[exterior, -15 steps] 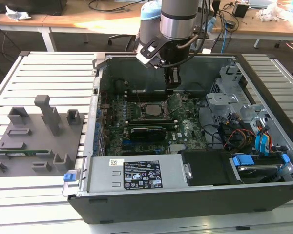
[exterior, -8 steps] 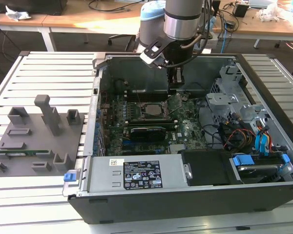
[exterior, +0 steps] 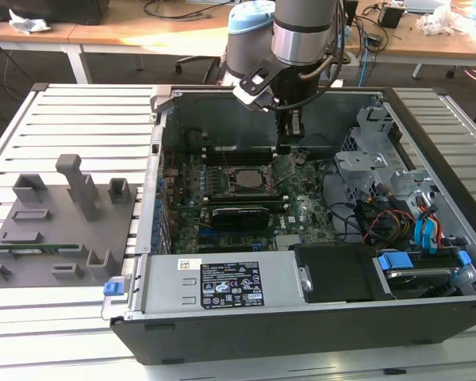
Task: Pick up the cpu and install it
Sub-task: 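Close the cpu cover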
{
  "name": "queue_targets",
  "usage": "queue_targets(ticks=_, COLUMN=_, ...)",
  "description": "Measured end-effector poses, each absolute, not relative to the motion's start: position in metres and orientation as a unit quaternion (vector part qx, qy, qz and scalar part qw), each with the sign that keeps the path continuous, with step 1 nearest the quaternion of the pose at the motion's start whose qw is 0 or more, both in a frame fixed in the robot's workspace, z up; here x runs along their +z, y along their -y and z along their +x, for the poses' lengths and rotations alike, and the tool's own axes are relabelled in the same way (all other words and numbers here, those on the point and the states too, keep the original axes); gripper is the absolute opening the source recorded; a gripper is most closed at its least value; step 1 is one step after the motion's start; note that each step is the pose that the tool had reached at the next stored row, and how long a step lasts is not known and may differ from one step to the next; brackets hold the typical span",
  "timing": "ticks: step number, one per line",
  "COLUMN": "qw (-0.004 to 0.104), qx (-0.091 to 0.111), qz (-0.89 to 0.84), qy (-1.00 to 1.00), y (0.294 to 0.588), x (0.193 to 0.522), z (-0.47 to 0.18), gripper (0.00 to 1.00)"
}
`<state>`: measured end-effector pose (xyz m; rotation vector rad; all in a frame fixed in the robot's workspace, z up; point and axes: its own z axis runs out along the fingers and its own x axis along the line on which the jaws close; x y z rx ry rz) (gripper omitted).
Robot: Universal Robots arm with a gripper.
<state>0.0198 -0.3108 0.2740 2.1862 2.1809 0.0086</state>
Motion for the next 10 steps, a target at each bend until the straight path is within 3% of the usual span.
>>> queue_targets(ticks=10, qw=0.027, qx=0.003, qz=0.708, qy=-0.706, y=0.3108, x=0.2740, z=0.0274, gripper=0.11)
